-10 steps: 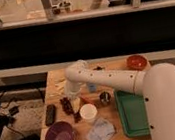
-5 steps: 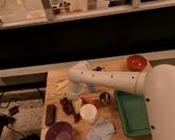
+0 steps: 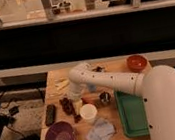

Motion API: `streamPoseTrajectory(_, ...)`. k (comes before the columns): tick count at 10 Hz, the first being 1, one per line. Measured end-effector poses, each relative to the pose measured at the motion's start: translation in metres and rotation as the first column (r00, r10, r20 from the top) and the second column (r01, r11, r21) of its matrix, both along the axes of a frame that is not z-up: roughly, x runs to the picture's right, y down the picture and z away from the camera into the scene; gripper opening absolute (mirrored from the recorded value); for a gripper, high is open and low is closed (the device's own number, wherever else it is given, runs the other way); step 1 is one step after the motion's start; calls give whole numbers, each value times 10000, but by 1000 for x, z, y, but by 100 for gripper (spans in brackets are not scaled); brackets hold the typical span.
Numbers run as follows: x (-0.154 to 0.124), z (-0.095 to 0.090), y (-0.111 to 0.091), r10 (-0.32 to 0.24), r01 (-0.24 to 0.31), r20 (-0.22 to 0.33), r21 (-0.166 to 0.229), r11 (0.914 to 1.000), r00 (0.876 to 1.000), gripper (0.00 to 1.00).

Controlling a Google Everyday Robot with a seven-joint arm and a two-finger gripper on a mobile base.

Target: Place grapes in tray

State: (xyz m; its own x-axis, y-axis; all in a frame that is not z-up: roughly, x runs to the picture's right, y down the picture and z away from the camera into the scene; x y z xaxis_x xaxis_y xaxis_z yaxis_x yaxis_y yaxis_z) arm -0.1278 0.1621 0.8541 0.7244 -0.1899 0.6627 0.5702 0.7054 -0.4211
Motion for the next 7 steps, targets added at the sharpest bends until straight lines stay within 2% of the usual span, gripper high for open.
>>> streamPoseTrajectory(3,-4,-3,4,-51,55,451,-73,10000,9990,79)
streamPoseTrajectory(5,-4,-5,4,5,1,607,-97,10000,9982,64)
streamPoseTrajectory(7,-4,-6,3,71,-64,677,-96,9999,9977,42)
